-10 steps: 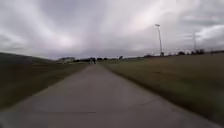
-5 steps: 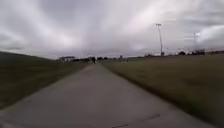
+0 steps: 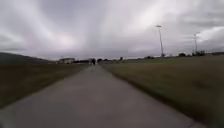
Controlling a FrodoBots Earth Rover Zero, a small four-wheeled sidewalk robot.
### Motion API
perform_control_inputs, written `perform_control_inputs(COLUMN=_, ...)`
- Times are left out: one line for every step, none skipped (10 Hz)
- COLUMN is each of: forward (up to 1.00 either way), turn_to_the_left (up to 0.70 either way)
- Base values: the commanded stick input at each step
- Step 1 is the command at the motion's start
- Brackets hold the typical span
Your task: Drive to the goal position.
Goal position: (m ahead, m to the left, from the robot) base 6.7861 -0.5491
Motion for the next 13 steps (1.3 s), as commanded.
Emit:
perform_control_inputs(forward=0.7, turn_to_the_left=0.0)
perform_control_inputs(forward=0.7, turn_to_the_left=0.0)
perform_control_inputs(forward=0.7, turn_to_the_left=0.0)
perform_control_inputs(forward=0.7, turn_to_the_left=0.0)
perform_control_inputs(forward=0.7, turn_to_the_left=0.0)
perform_control_inputs(forward=0.7, turn_to_the_left=0.0)
perform_control_inputs(forward=0.7, turn_to_the_left=0.0)
perform_control_inputs(forward=0.7, turn_to_the_left=0.0)
perform_control_inputs(forward=0.7, turn_to_the_left=0.0)
perform_control_inputs(forward=0.7, turn_to_the_left=0.0)
perform_control_inputs(forward=0.7, turn_to_the_left=0.0)
perform_control_inputs(forward=0.7, turn_to_the_left=0.0)
perform_control_inputs(forward=0.7, turn_to_the_left=0.0)
